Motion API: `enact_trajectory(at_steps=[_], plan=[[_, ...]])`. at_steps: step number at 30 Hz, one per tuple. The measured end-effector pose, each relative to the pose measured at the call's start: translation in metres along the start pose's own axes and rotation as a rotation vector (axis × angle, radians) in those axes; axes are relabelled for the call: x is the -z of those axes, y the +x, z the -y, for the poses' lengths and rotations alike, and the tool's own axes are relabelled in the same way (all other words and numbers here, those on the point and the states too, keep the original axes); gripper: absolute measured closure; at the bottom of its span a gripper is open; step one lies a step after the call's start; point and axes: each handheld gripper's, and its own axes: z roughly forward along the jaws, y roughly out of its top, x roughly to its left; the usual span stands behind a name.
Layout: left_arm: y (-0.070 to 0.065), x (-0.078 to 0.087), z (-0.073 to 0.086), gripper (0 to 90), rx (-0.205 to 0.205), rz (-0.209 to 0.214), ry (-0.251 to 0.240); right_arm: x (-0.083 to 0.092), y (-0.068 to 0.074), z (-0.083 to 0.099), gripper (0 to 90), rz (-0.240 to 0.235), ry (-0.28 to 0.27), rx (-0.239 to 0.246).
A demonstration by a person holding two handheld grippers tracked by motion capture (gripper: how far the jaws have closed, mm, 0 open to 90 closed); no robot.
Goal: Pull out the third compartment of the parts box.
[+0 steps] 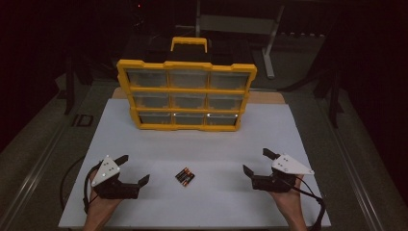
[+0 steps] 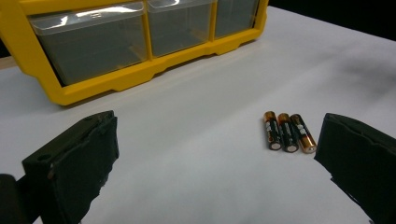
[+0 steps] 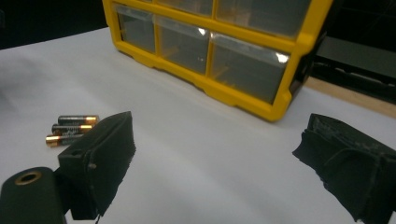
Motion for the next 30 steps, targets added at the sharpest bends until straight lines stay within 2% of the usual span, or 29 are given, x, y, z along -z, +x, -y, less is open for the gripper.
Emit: enact_trajectory(at_steps=[13, 30], plan=[[-0.003, -0.001, 0.001, 0.3, -0.006, 0.004, 0.004, -0.023, 0.002, -0.045, 9.2, 0.021, -0.017, 0.051], [-0.003, 0.0, 0.001, 0.3, 0.002, 0.008, 0.003, -0.057, 0.0, -0.084, 8.4, 0.026, -0.028, 0.091]])
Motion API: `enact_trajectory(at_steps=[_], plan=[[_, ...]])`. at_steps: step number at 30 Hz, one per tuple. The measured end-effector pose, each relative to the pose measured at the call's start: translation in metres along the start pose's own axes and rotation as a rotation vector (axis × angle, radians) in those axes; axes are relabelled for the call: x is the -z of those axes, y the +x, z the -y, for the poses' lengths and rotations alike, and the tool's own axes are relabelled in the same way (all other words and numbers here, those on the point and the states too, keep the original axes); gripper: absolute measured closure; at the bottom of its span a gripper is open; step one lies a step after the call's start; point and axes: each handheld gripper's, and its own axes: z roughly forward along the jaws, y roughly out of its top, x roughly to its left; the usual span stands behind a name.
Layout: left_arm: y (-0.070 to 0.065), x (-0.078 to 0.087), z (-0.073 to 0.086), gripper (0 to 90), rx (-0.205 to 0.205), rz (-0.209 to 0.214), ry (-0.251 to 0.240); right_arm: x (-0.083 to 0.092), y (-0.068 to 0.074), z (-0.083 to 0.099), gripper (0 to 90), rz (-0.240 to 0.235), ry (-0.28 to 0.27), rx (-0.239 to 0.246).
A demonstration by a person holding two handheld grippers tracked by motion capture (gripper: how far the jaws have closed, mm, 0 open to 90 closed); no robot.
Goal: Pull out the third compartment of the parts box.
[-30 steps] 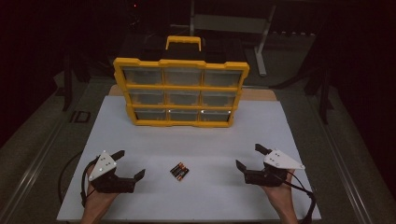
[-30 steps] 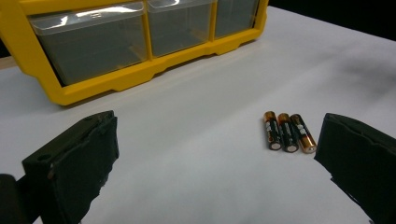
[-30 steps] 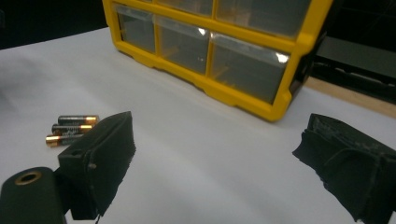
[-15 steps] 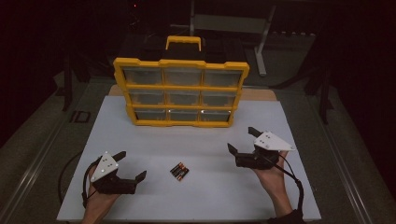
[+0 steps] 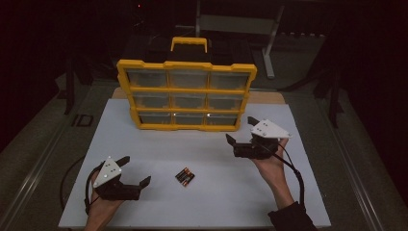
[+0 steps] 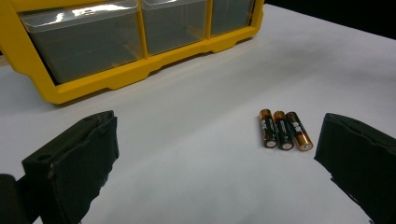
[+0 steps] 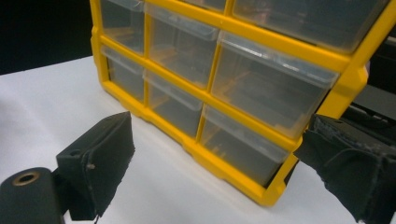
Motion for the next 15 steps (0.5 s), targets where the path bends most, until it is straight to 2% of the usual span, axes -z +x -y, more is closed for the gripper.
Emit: enact_trajectory(at_steps=[6, 11, 15], plan=[[0.0, 0.0, 0.0, 0.3, 0.004, 0.0, 0.0, -0.01, 0.0, -0.01, 8.3, 0.009, -0.002, 0.014], [0.001, 0.001, 0.0, 0.3, 0.002, -0.002, -0.001, -0.024, -0.004, -0.023, 8.4, 0.019, 0.0, 0.046], [0.001, 0.0, 0.0, 0.3, 0.003, 0.001, 0.001, -0.034, -0.008, -0.027, 8.4, 0.019, 0.006, 0.05]])
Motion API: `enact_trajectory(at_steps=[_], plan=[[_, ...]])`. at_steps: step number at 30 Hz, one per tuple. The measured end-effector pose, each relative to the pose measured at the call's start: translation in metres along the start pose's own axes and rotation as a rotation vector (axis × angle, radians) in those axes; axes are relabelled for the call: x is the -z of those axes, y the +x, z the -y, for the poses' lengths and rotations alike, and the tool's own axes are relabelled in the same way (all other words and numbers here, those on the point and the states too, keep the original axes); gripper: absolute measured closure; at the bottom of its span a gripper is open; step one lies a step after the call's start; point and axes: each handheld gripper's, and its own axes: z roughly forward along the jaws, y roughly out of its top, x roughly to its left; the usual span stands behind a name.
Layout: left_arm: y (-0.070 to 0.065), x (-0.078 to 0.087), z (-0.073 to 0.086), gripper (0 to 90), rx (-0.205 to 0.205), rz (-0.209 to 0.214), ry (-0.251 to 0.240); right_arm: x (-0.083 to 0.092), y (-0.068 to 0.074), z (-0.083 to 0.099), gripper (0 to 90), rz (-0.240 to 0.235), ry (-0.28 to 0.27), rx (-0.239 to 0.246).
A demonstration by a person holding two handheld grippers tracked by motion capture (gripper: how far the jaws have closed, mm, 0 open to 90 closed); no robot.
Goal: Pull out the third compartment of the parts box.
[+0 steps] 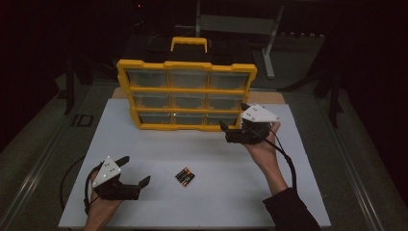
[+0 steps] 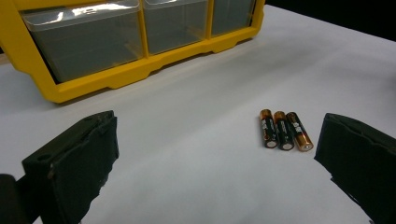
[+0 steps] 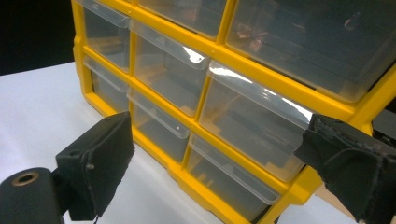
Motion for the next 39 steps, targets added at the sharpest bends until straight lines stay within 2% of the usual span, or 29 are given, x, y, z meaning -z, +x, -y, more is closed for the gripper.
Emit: enact_trajectory(at_steps=[7, 9, 10, 16, 22, 26, 29, 34, 39], plan=[[-0.001, 0.0, 0.0, 0.3, 0.002, 0.003, 0.0, -0.012, -0.004, -0.003, 8.4, 0.002, 0.002, -0.004], [0.0, 0.0, 0.0, 0.3, 0.003, 0.002, 0.0, -0.016, -0.004, -0.005, 8.4, 0.006, 0.016, 0.013], [0.0, 0.0, 0.0, 0.3, 0.003, 0.002, -0.001, -0.018, -0.003, -0.008, 8.4, 0.013, 0.026, 0.037], [0.0, 0.0, 0.0, 0.3, 0.002, 0.004, 0.0, -0.026, 0.0, -0.016, 8.5, 0.025, 0.048, 0.09], [0.0, 0.0, 0.0, 0.3, 0.005, 0.006, 0.0, -0.031, 0.003, -0.021, 8.5, 0.026, 0.065, 0.117], [0.0, 0.0, 0.0, 0.3, 0.005, 0.007, -0.001, -0.038, 0.003, -0.025, 8.5, 0.033, 0.085, 0.151], [0.0, 0.0, 0.0, 0.3, 0.006, 0.007, -0.002, -0.042, 0.004, -0.027, 8.5, 0.053, 0.114, 0.2], [0.0, 0.0, 0.0, 0.3, 0.005, 0.008, -0.001, -0.045, 0.005, -0.029, 8.5, 0.062, 0.143, 0.246], [0.0, 0.0, 0.0, 0.3, 0.005, 0.008, 0.0, -0.05, 0.007, -0.03, 8.5, 0.079, 0.181, 0.316]])
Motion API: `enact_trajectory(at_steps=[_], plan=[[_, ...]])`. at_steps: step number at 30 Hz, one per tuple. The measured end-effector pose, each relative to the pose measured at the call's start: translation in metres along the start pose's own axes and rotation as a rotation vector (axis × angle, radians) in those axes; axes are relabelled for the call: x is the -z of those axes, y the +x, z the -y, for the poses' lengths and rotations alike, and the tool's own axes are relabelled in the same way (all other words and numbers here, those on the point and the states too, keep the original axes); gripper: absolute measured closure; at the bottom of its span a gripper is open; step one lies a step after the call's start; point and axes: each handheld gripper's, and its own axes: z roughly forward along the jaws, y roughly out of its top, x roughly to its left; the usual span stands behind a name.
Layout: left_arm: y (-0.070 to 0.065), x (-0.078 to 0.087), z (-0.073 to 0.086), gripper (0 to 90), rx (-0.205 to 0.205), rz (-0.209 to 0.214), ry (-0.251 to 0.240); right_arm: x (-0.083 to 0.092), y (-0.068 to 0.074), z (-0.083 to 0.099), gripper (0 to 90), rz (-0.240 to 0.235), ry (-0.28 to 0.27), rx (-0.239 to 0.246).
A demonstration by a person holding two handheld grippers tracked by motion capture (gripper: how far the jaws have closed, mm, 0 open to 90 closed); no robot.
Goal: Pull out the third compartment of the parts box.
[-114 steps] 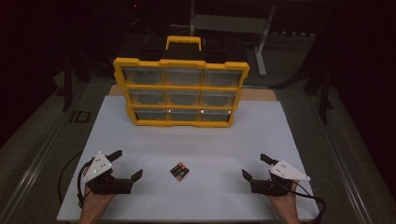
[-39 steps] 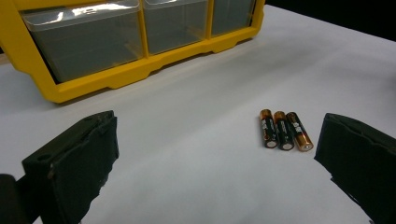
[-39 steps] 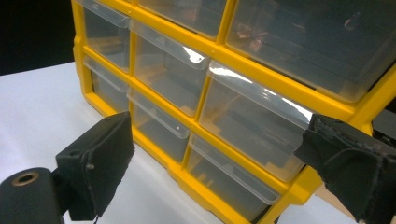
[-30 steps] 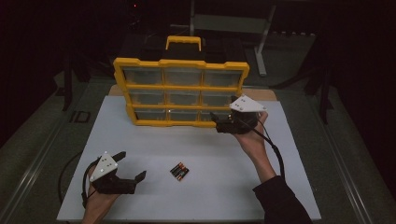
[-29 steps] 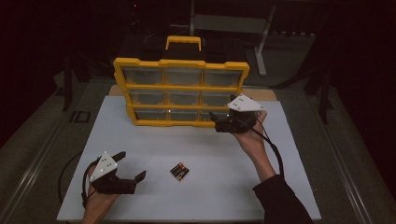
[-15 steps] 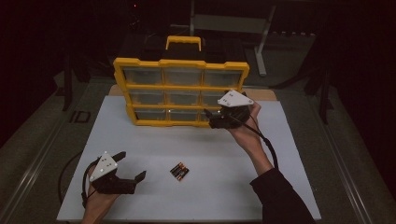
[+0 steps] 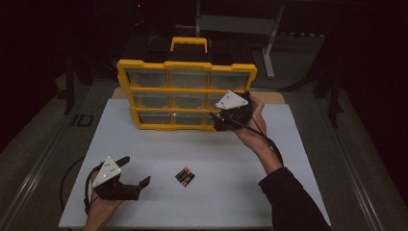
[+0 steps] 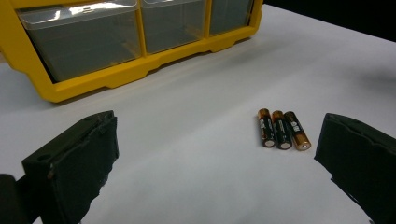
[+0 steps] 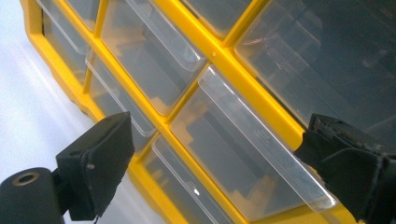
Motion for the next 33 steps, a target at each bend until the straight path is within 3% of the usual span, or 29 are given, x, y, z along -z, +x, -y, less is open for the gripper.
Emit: enact_trajectory(at_steps=[13, 14, 19, 22, 24, 27, 28, 33], plan=[[-0.0003, -0.0002, 0.0, 0.3, -0.002, 0.002, 0.001, -0.0037, -0.002, -0.0019, 8.5, 0.052, 0.075, 0.132], [-0.0002, -0.0003, 0.0, 0.3, -0.001, 0.002, 0.002, -0.0039, -0.002, -0.0025, 8.5, 0.075, 0.091, 0.174], [-0.0002, -0.0006, 0.0001, 0.3, -0.001, 0.003, 0.005, -0.0036, -0.0016, -0.0039, 8.5, 0.101, 0.102, 0.223], [-0.0004, -0.0007, 0.0001, 0.3, -0.002, 0.005, 0.005, -0.0037, -0.0002, -0.005, 8.5, 0.126, 0.119, 0.275], [-0.0007, -0.001, 0.0002, 0.3, 0.003, 0.007, 0.006, -0.0036, 0.0022, -0.0059, 8.5, 0.16, 0.132, 0.335], [-0.0007, -0.0011, 0.0002, 0.3, 0.002, 0.008, 0.005, -0.0033, 0.0028, -0.0063, 8.5, 0.168, 0.136, 0.361], [-0.0007, -0.0013, 0.0002, 0.3, 0.003, 0.008, 0.005, -0.0034, 0.003, -0.0065, 8.5, 0.191, 0.141, 0.397], [-0.0008, -0.0015, 0.0003, 0.3, 0.004, 0.01, 0.006, -0.0027, 0.0037, -0.0078, 8.5, 0.22, 0.147, 0.439]])
